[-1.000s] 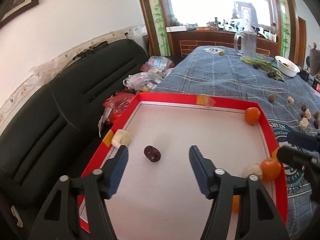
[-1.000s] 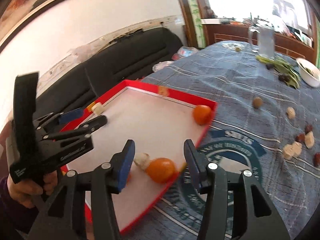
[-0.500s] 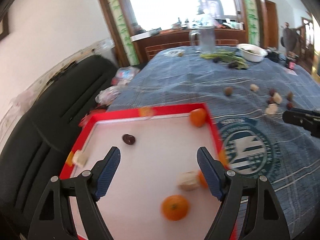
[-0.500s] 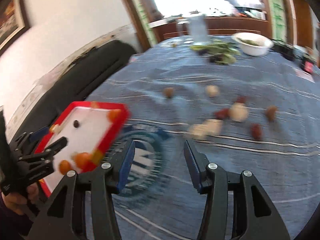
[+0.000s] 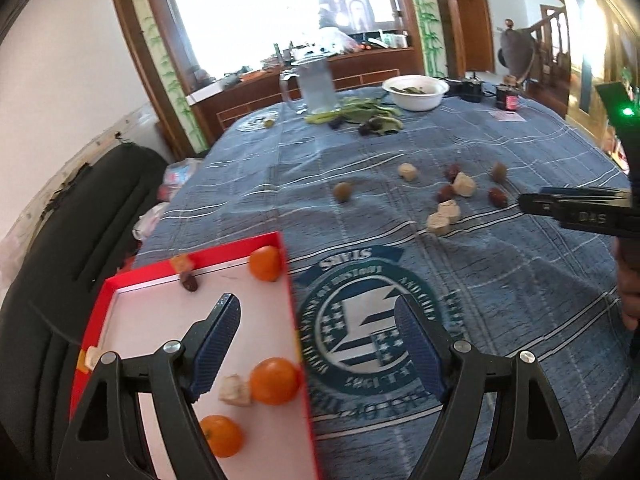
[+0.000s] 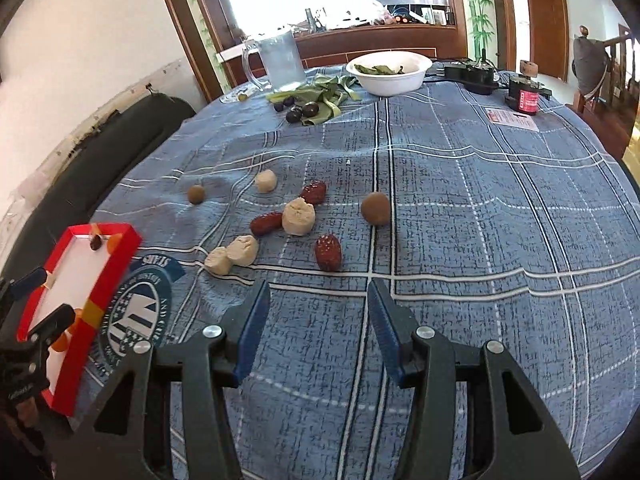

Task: Organize fruits
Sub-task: 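Release both items in the tray and move both grippers back over the table, then grasp a red date with the right gripper while the left gripper grasps a pastry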

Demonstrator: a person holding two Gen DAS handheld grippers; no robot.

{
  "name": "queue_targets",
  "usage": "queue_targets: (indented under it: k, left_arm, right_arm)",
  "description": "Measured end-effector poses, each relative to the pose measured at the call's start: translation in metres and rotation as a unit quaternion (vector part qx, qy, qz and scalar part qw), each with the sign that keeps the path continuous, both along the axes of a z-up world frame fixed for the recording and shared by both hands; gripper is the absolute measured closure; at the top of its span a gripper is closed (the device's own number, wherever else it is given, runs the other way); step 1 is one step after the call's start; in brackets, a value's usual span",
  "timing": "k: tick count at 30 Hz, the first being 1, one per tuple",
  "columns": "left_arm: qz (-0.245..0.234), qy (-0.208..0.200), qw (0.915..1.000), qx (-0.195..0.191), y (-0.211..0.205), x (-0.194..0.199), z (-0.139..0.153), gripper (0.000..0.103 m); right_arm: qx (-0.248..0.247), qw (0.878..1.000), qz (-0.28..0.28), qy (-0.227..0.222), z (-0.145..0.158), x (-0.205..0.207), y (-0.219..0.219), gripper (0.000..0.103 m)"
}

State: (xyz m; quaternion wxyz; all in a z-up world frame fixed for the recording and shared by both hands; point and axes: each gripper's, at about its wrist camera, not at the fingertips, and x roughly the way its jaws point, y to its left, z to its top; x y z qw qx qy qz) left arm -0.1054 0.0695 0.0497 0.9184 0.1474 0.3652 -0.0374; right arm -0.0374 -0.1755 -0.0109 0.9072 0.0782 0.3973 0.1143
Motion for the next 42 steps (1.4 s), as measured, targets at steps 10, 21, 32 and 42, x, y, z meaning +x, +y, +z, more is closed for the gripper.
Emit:
queue_targets:
  k: [10, 21, 32, 42]
  left_arm:
    - [-0.002, 0.012, 0.9997, -0.022, -0.02, 0.038, 0.0, 0.024]
    - [-0.058, 0.041, 0.9972, -0.02, -0.07, 0.074, -0.025, 0.024]
    - [-0.084, 0.11, 0.9899, -0.034, -0.087, 0.097, -0.049, 0.042]
    - [-0.093, 0.13, 0.9839, -0.079, -0.087, 0.104, -0.055, 0.069]
  right_arm:
    - [-0.028, 1.0, -0.003, 0.01, -0.007, 0.04, 0.016, 0.056]
    - [-0.048, 0.998, 0.017, 0.024, -0.023, 0.046, 0.016, 0.08]
    - [-0.03, 1.0, 0.0, 0.009, -0.014, 0.041, 0.002, 0.083]
    - [-0.011, 1.0, -0.003, 0.016, -0.011, 0.041, -0.002, 0.083]
